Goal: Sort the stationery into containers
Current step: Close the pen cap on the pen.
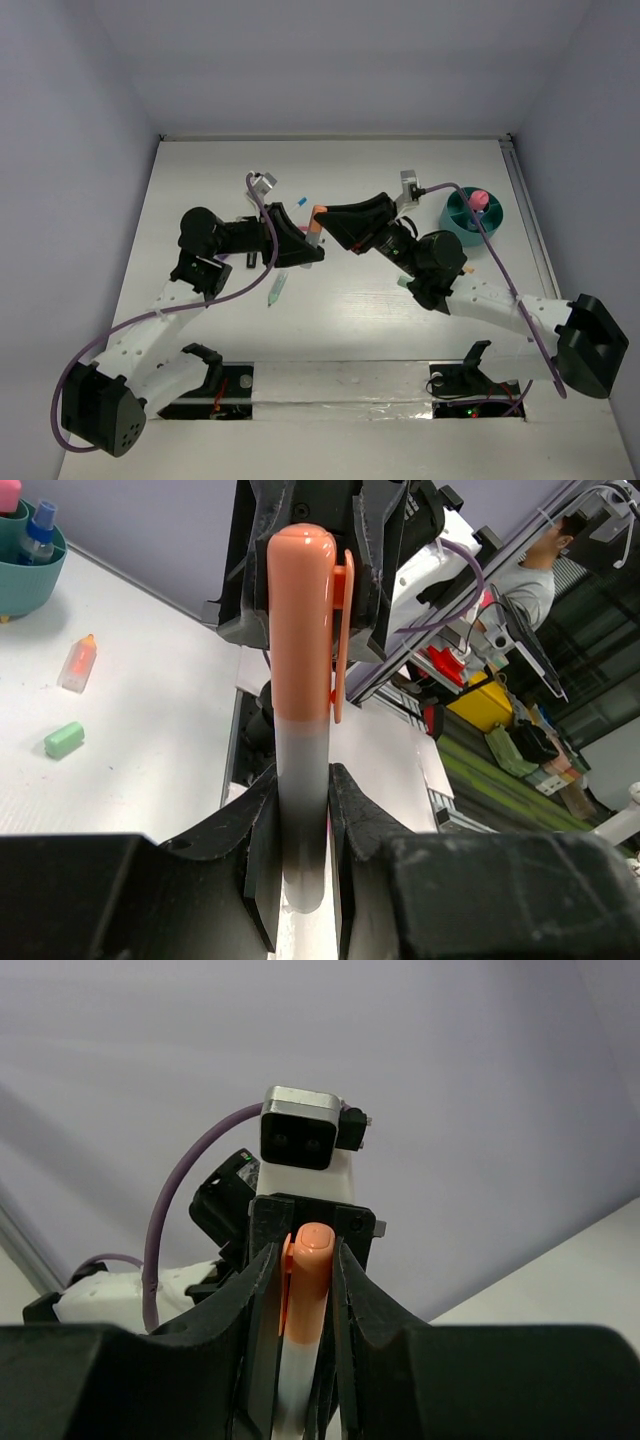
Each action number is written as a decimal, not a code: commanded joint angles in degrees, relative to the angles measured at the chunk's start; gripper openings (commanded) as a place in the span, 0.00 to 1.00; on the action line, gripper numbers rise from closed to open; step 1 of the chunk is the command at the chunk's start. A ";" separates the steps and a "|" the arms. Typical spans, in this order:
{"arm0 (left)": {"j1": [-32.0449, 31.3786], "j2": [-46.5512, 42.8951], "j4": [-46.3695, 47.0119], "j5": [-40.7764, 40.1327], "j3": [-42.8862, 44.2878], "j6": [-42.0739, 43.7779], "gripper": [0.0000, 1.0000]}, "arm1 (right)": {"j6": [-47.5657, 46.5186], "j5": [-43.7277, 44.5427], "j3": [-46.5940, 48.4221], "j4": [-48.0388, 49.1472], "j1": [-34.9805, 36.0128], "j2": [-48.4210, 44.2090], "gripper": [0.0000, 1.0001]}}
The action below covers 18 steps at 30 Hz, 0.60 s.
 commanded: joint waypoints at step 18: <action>2.63 -0.20 12.65 -13.42 16.39 1.43 0.00 | -7.45 -11.55 -8.27 -35.66 7.77 4.50 0.00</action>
